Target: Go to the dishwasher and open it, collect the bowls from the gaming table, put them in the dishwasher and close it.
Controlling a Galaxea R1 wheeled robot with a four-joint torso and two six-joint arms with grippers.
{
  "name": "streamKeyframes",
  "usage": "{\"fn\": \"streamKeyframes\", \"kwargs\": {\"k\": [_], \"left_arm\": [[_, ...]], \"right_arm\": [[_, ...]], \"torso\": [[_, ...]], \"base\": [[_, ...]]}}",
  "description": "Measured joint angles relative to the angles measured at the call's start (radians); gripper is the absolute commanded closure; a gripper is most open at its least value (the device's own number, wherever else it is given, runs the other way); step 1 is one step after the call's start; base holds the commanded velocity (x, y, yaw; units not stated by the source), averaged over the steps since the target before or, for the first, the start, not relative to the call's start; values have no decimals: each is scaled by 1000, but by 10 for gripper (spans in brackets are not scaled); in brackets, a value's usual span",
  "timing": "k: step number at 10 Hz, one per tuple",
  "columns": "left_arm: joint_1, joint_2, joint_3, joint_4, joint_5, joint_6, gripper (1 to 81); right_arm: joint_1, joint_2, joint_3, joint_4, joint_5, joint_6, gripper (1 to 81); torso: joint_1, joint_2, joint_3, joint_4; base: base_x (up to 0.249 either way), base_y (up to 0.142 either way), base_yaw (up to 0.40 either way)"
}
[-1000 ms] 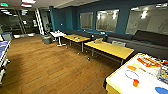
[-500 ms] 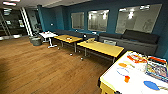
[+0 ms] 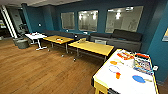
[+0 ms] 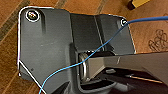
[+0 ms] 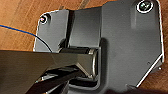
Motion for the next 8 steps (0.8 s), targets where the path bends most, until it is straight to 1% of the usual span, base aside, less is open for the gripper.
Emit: {"fn": "streamKeyframes", "kwargs": {"k": [8], "left_arm": [[0, 0, 0, 0, 0, 0, 10]], "right_arm": [[0, 0, 0, 0, 0, 0, 10]], "torso": [[0, 0, 0, 0]], "base": [[0, 0, -262]]}}
